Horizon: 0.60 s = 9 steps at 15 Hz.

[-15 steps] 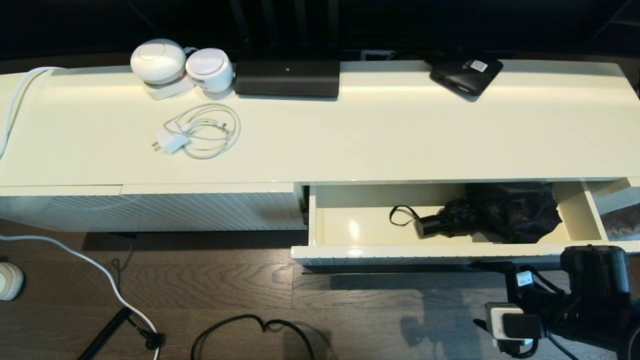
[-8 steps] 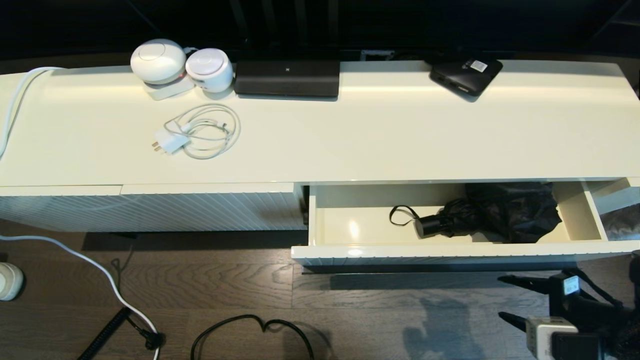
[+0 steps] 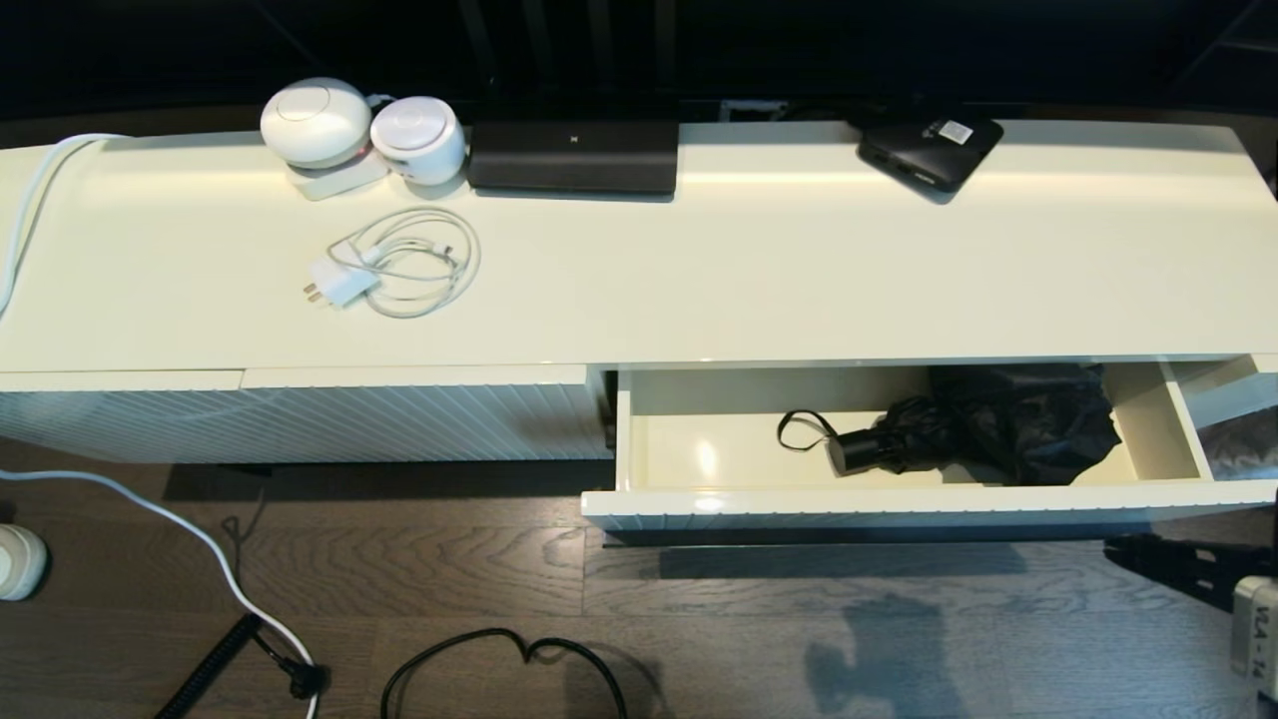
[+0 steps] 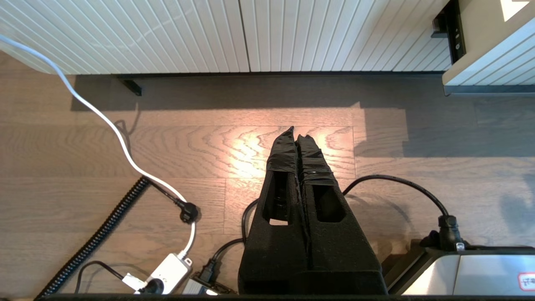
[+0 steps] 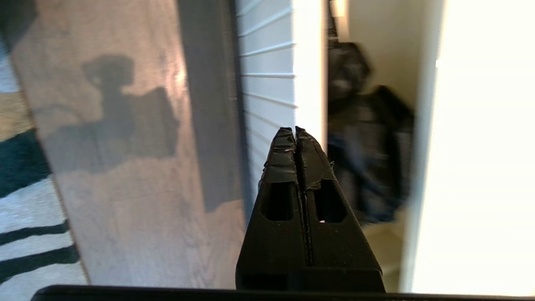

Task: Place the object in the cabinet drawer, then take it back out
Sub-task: Open the drawer

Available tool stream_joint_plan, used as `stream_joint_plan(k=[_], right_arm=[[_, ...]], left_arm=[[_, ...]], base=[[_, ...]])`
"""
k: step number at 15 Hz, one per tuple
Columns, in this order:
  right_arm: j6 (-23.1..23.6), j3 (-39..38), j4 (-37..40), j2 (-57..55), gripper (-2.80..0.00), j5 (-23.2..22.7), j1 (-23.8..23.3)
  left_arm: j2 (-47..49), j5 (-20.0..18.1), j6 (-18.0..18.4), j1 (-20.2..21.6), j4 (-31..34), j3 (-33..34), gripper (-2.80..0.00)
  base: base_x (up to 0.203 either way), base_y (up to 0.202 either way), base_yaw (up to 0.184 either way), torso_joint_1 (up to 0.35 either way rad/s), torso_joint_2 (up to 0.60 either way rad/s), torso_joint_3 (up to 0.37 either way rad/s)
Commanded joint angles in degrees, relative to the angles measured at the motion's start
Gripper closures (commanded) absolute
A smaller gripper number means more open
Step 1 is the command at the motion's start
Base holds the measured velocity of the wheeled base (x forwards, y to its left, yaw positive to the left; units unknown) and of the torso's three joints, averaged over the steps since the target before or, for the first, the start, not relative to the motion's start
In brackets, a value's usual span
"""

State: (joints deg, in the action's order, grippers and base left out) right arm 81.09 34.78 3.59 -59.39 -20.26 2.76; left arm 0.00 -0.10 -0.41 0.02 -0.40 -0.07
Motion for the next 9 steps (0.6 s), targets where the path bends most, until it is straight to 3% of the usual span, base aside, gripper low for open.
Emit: stream_joint_plan(k=[1, 6, 9], right_arm=[[0.0, 4.8, 2.3, -0.3, 0.00, -0.1, 0.1], [-0.2, 7.3, 1.8, -11.9, 0.00, 1.5, 0.1], [-0.3, 9.4, -2.6, -20.4, 0.00, 2.9, 0.1]], left_arm=[[0.0, 0.0, 0.0, 0.1, 0.0, 0.0, 0.00], [0.0, 0.0, 0.0, 0.0, 0.0, 0.0, 0.00], [0.0, 0.0, 0.0, 0.0, 0.0, 0.1, 0.00]], base=[[0.000, 0.000, 0.000, 0.000, 0.00, 0.000], [0.000, 0.000, 0.000, 0.000, 0.00, 0.000], [0.000, 0.000, 0.000, 0.000, 0.00, 0.000]])
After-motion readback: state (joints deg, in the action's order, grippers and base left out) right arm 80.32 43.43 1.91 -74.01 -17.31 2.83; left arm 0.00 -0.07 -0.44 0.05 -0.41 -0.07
